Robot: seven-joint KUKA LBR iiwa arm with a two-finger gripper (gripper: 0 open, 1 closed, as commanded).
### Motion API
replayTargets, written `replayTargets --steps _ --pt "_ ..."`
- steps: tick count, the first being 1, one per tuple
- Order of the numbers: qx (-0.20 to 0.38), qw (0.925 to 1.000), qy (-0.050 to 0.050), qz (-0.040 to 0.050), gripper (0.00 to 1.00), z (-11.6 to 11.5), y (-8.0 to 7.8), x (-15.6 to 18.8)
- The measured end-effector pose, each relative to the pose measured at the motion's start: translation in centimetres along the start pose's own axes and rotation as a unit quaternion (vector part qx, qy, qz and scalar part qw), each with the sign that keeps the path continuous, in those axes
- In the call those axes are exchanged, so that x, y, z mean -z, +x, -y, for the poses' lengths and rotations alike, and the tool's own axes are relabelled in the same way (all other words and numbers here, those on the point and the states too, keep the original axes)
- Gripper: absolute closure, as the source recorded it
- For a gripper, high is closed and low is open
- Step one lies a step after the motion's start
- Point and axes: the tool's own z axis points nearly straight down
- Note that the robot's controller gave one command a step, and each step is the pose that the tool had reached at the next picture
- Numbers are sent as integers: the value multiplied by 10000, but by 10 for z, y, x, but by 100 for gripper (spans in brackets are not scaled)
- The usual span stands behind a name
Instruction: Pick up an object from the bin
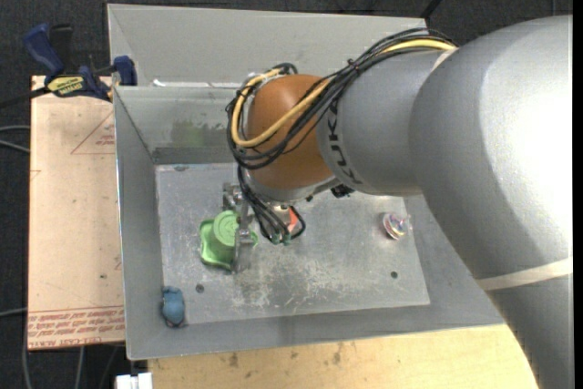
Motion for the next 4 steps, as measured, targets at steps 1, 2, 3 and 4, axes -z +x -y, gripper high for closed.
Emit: replayTargets --steps 1,2,3,4 --pt "2065 9784 -18 41 100 17 -25 1" --pt "2246 9744 7 26 100 9 -23 105" --pt "2244 9745 6 -23 0 10 -21 99" --pt "2877 9577 9 -85 0 78 66 51"
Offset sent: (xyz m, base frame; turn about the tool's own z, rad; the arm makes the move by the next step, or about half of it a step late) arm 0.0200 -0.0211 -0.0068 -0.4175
